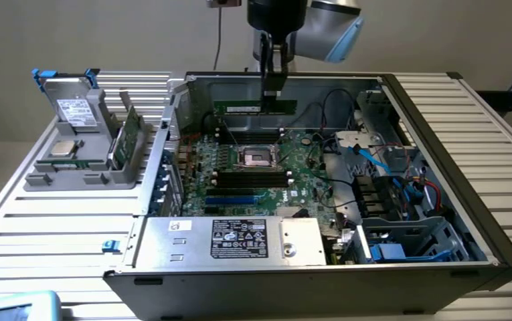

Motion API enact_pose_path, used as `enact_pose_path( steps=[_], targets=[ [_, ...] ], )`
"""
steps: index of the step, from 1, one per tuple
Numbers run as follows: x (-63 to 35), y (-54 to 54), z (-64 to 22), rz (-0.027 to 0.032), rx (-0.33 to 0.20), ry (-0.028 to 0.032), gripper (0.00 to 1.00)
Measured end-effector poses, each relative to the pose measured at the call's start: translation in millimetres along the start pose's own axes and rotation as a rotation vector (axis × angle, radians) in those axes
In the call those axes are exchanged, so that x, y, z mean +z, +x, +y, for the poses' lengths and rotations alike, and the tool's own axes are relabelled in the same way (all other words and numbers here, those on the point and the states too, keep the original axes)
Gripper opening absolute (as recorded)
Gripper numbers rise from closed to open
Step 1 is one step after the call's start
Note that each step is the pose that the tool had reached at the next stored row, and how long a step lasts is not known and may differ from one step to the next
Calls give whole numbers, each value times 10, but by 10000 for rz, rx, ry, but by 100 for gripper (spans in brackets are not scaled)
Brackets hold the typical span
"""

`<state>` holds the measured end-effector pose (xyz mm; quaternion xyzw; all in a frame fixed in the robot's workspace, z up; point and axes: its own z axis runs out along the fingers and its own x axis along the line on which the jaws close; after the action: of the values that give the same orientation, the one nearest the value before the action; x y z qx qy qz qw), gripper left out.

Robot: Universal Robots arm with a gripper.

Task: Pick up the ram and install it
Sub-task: 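Insert the ram into the slot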

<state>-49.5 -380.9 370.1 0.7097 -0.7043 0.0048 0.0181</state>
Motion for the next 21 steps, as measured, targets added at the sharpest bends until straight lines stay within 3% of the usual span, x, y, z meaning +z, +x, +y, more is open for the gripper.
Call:
enact_pose_path(
  steps=[21],
  targets=[
    [404, 91, -6, -3, 238, -7, 13]
  ],
)
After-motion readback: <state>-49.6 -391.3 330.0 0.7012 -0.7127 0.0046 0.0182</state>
